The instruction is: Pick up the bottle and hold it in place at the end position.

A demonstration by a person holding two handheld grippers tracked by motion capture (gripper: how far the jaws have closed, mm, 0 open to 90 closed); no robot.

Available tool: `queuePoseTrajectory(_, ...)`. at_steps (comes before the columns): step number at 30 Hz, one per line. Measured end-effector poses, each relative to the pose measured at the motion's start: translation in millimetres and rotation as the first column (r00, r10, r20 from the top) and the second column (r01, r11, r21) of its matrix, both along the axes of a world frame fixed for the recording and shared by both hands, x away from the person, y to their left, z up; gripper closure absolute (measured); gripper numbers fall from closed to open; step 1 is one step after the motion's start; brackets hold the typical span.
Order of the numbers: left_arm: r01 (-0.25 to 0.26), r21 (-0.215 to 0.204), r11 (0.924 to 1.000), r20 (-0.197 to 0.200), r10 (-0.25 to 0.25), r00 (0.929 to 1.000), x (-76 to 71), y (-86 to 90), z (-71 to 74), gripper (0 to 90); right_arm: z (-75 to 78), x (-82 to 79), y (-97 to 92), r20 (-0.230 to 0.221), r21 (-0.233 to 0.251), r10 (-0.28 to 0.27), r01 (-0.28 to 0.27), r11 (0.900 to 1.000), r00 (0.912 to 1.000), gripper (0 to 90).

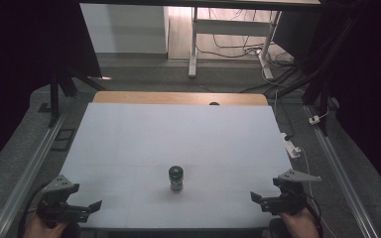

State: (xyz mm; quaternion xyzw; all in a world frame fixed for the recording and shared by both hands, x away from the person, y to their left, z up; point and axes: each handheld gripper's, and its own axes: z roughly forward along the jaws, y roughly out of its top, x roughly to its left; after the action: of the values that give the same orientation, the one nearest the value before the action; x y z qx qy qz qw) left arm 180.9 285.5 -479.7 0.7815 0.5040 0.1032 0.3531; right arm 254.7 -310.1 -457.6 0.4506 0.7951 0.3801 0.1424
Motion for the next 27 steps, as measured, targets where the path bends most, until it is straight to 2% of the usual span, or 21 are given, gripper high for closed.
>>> queuePoseTrajectory(20,0.050,0.008,0.9987,0.020,-0.050,0.9985,2.9,-7.9,2.5,0.0,-0.8,0.6,2.3,-0.011,-0.013,0.028,-0.029,0.9995,0.9995,0.0)
queuePoseTrajectory(27,0.082,-0.042,0.9958,0.029,-0.080,0.9963,7.3,-9.9,3.4,0.0,-1.2,1.2,3.2,-0.017,-0.021,0.034,-0.034,0.9992,0.9993,0.0)
